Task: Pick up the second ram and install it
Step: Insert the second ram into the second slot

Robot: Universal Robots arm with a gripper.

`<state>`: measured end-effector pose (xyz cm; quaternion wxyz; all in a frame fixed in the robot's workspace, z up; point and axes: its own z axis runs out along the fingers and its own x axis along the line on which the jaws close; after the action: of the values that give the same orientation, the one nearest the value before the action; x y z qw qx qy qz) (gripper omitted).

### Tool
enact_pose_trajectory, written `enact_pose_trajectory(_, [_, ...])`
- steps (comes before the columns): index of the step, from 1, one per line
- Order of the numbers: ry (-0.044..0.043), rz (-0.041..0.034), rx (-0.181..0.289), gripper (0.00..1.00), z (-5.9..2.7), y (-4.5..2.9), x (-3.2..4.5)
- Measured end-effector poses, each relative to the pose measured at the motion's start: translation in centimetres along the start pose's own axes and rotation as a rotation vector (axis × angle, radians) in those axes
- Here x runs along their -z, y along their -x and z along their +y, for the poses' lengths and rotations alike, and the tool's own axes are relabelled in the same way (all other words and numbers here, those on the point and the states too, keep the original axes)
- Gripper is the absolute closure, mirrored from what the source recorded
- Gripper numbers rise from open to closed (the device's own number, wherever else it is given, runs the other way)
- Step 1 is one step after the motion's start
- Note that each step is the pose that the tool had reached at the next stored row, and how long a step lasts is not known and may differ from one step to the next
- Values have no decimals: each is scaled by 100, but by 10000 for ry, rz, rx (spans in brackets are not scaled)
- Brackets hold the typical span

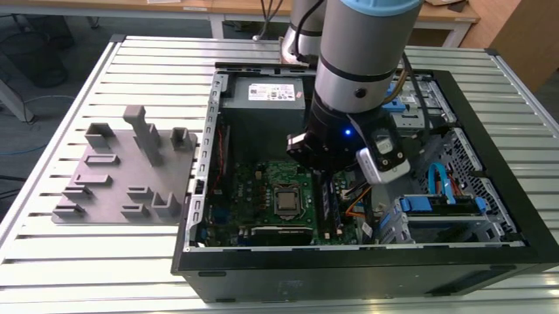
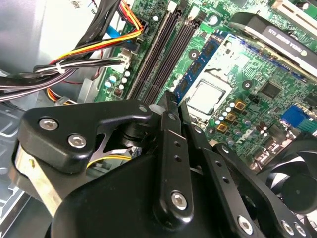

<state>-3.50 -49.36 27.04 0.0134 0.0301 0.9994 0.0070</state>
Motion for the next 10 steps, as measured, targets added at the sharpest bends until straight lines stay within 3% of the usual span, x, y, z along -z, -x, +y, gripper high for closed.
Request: enact_pose_trajectory(10, [0,0,0,86,-1,-2,-83])
